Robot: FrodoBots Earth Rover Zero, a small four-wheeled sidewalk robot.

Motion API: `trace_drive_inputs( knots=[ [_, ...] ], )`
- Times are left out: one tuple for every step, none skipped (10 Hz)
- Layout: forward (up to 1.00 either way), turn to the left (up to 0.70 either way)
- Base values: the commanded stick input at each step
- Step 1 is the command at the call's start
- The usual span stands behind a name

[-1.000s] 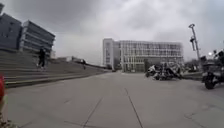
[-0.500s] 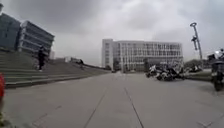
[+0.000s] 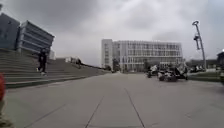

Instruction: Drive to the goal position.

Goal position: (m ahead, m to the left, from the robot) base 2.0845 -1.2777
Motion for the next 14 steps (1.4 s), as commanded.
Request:
trace_drive_inputs(
  knots=[
    [0.70, 0.00],
    [0.70, 0.00],
    [0.70, 0.00],
    [0.70, 0.00],
    [0.70, 0.00],
    [0.70, 0.00],
    [0.70, 0.00],
    [0.70, 0.00],
    [0.70, 0.00],
    [0.70, 0.00],
    [0.70, 0.00],
    [0.70, 0.00],
    [0.70, 0.00],
    [0.70, 0.00]
  ],
)
